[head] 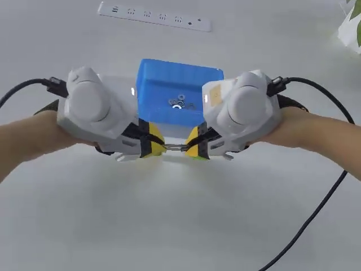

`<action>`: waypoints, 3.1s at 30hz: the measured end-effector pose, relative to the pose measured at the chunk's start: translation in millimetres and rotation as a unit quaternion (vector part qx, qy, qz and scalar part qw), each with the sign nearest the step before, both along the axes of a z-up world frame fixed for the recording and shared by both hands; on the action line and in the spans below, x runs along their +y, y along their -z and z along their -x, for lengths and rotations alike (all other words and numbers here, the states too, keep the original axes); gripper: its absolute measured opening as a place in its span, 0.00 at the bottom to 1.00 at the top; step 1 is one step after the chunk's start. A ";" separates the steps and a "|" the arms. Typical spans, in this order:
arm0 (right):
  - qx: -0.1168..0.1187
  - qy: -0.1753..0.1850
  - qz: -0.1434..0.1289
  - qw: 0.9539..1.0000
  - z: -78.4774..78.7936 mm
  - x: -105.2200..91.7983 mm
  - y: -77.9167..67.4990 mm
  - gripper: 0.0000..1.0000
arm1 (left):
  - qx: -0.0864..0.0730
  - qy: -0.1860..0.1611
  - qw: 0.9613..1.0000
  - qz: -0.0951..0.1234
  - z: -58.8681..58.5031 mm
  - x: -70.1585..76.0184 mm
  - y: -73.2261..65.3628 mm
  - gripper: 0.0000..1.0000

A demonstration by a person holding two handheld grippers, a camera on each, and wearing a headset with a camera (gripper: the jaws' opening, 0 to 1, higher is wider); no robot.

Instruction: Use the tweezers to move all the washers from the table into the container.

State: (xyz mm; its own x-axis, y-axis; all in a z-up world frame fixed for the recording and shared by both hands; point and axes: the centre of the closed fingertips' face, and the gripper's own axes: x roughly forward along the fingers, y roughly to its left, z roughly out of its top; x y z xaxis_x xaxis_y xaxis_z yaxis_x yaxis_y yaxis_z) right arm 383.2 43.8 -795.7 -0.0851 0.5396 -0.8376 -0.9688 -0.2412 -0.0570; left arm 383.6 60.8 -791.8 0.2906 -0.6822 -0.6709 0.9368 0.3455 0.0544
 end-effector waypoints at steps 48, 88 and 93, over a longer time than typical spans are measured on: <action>0.001 0.211 -0.174 0.962 -2.3 -40.8 -59.4 0.35 | -0.016 -0.157 0.981 0.111 29.6 44.1 -73.0 0.34; -0.086 0.241 -0.189 0.948 53.7 -98.6 -139.8 1.00 | -0.067 -0.163 0.979 0.103 102.4 57.1 -140.1 1.00; -0.085 0.236 -0.181 0.951 58.6 -100.4 -138.3 1.00 | -0.066 -0.163 0.979 0.105 105.4 55.2 -141.1 1.00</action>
State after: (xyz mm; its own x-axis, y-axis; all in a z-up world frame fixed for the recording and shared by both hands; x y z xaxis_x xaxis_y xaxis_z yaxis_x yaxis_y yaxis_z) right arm 324.7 -56.7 -657.4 0.3580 0.7401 -0.5692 -0.9337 0.2834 -0.2188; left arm 278.2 116.1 -650.6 0.5910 -0.6570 -0.4680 0.7641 0.6419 0.0638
